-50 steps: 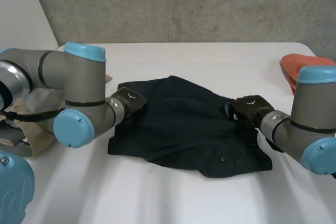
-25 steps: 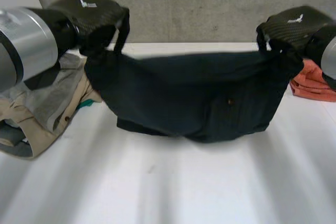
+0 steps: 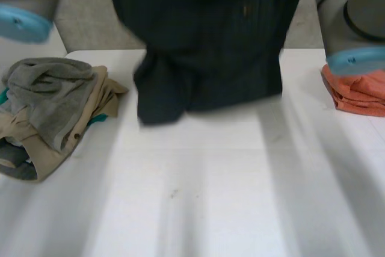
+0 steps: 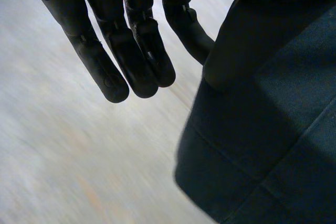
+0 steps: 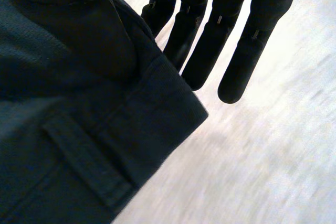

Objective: Fold the laundry.

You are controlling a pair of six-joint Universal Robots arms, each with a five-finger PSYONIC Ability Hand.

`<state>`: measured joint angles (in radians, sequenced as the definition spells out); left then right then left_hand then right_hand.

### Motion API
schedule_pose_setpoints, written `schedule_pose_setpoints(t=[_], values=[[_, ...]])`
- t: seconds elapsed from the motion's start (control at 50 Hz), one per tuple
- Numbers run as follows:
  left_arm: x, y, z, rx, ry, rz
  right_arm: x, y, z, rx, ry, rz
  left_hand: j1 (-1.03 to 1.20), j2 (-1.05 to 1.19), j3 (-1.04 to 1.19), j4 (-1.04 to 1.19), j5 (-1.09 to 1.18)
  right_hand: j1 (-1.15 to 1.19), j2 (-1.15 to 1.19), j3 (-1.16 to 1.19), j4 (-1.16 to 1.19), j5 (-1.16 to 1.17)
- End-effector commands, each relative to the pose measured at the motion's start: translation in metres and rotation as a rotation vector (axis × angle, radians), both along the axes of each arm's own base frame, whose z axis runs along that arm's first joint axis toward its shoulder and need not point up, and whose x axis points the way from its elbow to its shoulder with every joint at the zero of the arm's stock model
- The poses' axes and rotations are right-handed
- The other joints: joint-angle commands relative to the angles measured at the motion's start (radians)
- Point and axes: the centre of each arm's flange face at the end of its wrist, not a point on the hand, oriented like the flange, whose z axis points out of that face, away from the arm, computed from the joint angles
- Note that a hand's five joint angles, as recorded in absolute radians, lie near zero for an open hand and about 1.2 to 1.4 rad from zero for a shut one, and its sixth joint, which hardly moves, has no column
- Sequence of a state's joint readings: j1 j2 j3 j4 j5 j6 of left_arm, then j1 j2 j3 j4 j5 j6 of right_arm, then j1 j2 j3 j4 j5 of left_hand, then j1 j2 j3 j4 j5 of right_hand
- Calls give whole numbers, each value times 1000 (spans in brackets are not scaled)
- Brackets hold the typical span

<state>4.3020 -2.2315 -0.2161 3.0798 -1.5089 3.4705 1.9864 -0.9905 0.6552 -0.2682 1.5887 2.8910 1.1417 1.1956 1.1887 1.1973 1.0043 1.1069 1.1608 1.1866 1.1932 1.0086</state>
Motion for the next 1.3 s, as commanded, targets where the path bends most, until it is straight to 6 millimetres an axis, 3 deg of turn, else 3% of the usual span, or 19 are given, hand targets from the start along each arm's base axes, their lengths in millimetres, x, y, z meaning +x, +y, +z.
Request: schedule_pose_setpoints(t=[0.02,0.06,0.12,0.2,0.22,0.28,0.3,0.36,0.38,0.44,0.52,0.6,0.64,0.66,0.68,0.9,1.06,1.2,1.3], values=[[13,23,37,-60,119,-47,11,25,27,-111,-55,46,255,201,208,199,217,289,235,210,203,213],[14,22,30,-23,104,-40,13,28,22,-83,-28,51,255,201,208,199,217,289,235,210,203,213],[15,20,3,95,57,-31,14,34,5,-5,34,58,255,201,208,199,217,289,235,210,203,213],[17,22,-46,270,-17,-23,15,36,-37,132,127,62,255,201,208,199,217,289,235,210,203,213],[17,23,-73,354,-54,-22,13,36,-58,197,164,61,255,201,208,199,217,289,235,210,203,213],[17,26,-116,468,-112,-27,12,38,-96,304,221,66,255,201,208,199,217,289,235,210,203,213],[18,28,-145,537,-146,-27,9,39,-124,379,260,70,255,201,208,199,217,289,235,210,203,213],[21,32,-185,632,-191,-28,8,47,-163,477,321,95,255,201,208,199,217,289,235,210,203,213],[22,37,-211,693,-218,-27,8,52,-188,531,367,117,255,201,208,199,217,289,235,210,203,213],[22,48,-253,798,-282,-34,9,63,-226,603,471,149,255,201,208,199,217,289,235,210,203,213],[17,58,-279,862,-354,-41,5,73,-252,654,578,149,255,201,208,199,217,289,235,210,203,213],[21,55,-286,892,-376,-13,2,79,-256,680,595,139,188,134,141,132,151,289,235,210,203,213],[24,53,-286,898,-376,-6,1,80,-252,685,585,137,-189,-243,-236,-245,-227,289,235,210,203,213],[26,52,-285,904,-378,0,2,80,-247,682,567,140,-499,-553,-546,-555,-537,289,235,210,203,213],[27,52,-285,907,-378,0,2,81,-245,682,556,143,-564,-617,-611,-619,-601,289,235,210,203,213],[38,67,-284,972,-397,48,13,67,-216,709,371,88,-699,-753,-746,-755,-736,289,235,210,203,213],[35,84,-293,1016,-442,48,21,42,-224,772,319,14,-787,-841,-834,-843,-824,289,235,210,203,213],[36,78,-294,995,-426,92,24,27,-231,811,280,-9,-805,-859,-852,-861,-842,289,235,210,203,213],[30,69,-307,997,-436,85,26,21,-230,816,247,-12,-814,-868,-861,-869,-851,289,235,210,203,213]])
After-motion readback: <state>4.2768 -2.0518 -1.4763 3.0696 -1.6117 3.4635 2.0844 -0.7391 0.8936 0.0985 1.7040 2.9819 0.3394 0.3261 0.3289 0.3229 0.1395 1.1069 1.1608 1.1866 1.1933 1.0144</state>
